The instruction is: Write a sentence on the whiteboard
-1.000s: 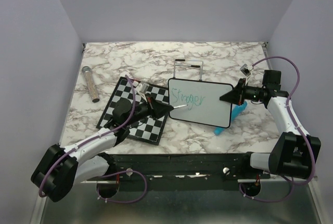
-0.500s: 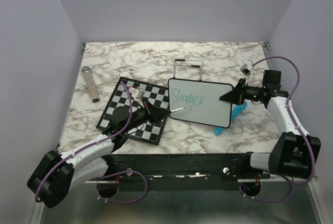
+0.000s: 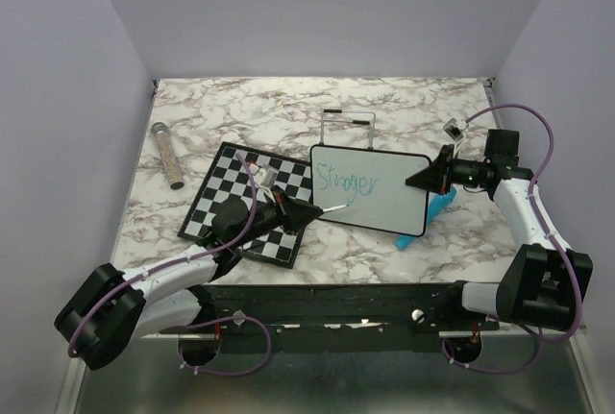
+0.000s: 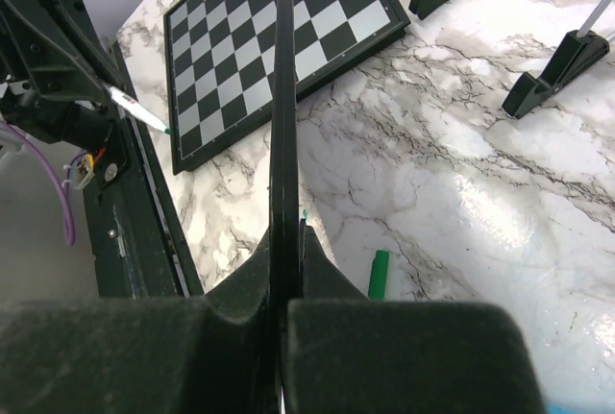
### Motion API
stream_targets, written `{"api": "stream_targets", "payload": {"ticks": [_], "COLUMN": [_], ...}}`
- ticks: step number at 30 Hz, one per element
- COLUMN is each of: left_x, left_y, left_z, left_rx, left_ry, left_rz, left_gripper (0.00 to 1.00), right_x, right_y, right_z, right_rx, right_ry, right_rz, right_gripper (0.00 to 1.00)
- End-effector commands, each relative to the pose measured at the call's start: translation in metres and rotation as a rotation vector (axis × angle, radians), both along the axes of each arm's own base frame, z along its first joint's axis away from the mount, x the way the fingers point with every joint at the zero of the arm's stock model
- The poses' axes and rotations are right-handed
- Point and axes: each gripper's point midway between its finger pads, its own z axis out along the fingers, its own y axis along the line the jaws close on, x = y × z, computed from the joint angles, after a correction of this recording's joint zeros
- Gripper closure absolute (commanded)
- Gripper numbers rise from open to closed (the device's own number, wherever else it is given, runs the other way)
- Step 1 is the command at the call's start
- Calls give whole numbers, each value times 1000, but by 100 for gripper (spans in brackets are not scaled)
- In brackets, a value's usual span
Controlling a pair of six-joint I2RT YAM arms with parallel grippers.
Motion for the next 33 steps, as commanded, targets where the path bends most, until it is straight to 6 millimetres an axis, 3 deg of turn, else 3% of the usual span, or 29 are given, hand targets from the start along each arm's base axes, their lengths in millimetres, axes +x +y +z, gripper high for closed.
{"api": "stream_targets", "payload": {"ticks": [1,14,23,33], "left_x": [4,14,38,49], "left_y": [-9,-71,-89,-100], "left_z": [15,8,7,-2], "left_rx": [-26,3,34,71], "left_ry": [-61,-65,-61,-44], "left_rz": [1,-103,-66,-65], "left_gripper": [100,100,100,100], "right_x": [3,3,3,2], "right_y": [-2,-3,-2,-2], "right_z": [2,3,3,3], "right_rx": [-40,-42,-41,-39], "right_ry": [-38,-41,-44,-45], "right_rz": [-5,-6,-3,-1], "right_gripper": [100,100,99,99]}}
